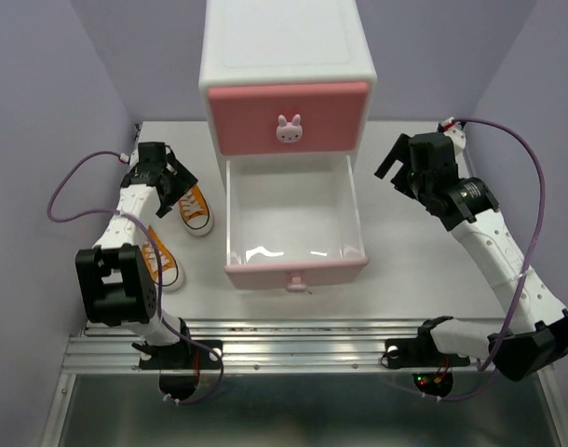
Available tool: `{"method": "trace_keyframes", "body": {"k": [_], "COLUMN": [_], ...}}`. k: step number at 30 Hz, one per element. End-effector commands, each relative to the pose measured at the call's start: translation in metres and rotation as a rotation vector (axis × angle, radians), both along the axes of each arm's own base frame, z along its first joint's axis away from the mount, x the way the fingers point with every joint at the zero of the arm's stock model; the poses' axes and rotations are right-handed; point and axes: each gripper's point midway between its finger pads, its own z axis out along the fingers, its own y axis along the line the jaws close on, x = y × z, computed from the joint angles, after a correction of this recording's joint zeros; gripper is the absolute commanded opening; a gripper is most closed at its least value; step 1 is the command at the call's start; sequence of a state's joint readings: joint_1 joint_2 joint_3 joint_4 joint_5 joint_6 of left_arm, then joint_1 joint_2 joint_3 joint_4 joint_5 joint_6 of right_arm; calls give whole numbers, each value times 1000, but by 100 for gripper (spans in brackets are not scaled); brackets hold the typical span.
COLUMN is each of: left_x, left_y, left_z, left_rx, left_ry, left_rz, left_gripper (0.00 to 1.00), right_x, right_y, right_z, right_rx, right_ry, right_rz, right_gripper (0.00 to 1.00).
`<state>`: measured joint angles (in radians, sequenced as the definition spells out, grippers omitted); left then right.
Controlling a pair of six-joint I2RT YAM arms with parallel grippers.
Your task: Place and organize the shoes in the shoe cabinet
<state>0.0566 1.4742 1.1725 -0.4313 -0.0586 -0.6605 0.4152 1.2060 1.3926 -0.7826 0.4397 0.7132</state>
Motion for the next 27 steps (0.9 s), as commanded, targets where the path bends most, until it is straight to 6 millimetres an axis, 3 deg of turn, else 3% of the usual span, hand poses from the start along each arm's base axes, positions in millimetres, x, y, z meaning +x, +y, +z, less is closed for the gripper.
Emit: {"method": "trace_keyframes", "body": {"k": [1, 3, 4, 6, 9, 12, 13, 14, 15, 19, 20, 21, 22, 23, 26, 27], "left_x": [32, 42, 51, 59, 76, 85, 90, 92, 93, 78, 71, 60, 54, 43, 14, 0], "left_y": [13, 16, 18, 20, 20, 21, 22, 21, 22, 29, 29, 28, 27, 25, 16, 10], "left_z": [-7, -25, -24, -45, -55, -56, -50, -47, -42, -17, 8, 7, 20, 50, 77, 108], "left_rx": [93, 112, 126, 134, 123, 127, 131, 139, 146, 198, 208, 208, 209, 214, 192, 190], "left_ry": [-6, 37, 27, 75, 85, 77, 59, 54, 47, 32, -20, -17, -46, -117, -187, -276], "left_rz": [-59, -74, -93, -105, -114, -118, -116, -130, -133, -129, -125, -128, -128, -126, -144, -149], "left_gripper": [96, 93, 91, 86, 70, 39, 28, 9, 0, 0, 0, 0, 0, 0, 0, 0], "right_x": [3, 3, 3, 2, -2, -8, -9, -10, -12, -15, -15, -17, -17, -17, -20, -21], "right_y": [4, 6, 8, 10, 14, 17, 17, 17, 17, 16, 16, 16, 15, 15, 15, 16], "right_z": [3, 3, 3, 2, 1, -1, -1, -1, -2, 0, 1, 2, 3, 3, 0, -1], "right_rx": [63, 68, 75, 85, 115, 137, 145, 147, 145, 151, 150, 148, 146, 145, 137, 136], "right_ry": [-4, -3, 1, 5, 9, 17, 20, 23, 29, 35, 35, 38, 36, 36, 41, 45], "right_rz": [26, 34, 45, 53, 63, 77, 77, 79, 76, 73, 77, 81, 79, 81, 93, 98], "right_gripper": [100, 100, 100, 100, 100, 100, 100, 100, 100, 100, 100, 100, 100, 100, 100, 100]}}
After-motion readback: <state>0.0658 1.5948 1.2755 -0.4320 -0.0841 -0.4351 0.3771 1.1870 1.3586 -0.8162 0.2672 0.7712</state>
